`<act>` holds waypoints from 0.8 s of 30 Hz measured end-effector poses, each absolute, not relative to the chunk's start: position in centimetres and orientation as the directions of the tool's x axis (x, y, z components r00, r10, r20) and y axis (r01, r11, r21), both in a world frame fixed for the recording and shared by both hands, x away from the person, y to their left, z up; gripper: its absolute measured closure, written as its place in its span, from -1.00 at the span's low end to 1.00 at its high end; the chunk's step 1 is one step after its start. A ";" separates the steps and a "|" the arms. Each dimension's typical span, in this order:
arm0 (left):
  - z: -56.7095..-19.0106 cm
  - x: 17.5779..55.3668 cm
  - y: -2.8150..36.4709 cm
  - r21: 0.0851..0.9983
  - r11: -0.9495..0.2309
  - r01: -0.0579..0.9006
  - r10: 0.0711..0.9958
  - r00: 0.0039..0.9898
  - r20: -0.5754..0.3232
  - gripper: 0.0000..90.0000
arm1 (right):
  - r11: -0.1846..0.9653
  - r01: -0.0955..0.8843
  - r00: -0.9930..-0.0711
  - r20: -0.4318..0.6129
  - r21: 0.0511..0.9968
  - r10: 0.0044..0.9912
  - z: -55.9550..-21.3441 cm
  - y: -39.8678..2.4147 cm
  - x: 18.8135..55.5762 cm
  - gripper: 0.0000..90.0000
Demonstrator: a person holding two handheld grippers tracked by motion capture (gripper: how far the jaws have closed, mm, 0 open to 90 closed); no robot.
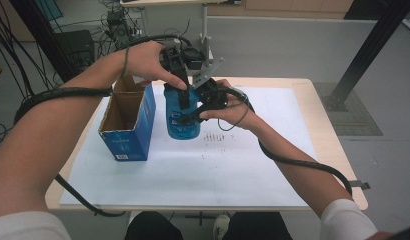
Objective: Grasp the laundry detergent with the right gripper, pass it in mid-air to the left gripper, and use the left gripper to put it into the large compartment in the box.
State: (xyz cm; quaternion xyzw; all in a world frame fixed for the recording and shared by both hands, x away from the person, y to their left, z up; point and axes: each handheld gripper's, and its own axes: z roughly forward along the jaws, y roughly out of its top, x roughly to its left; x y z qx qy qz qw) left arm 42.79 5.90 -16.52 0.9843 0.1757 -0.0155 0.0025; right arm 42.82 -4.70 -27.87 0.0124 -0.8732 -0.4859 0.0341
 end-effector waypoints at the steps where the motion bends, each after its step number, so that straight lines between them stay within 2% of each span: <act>1: -16.5 42.8 5.9 -0.002 -0.940 0.341 0.341 0.940 -0.033 -0.39 | 0.529 0.011 -0.997 0.047 0.849 -0.055 -27.9 -4.7 42.8 -0.03; 8: -16.6 42.7 5.8 0.002 -0.942 0.335 0.335 0.941 -0.049 -0.27 | 0.531 0.003 -0.998 0.036 0.847 -0.052 -27.9 -4.6 42.8 -0.03; 24: -16.9 42.5 5.9 -0.018 -0.943 0.333 0.333 0.941 -0.058 -0.24 | 0.542 -0.002 -0.998 0.033 0.841 -0.054 -28.1 -4.4 42.6 -0.03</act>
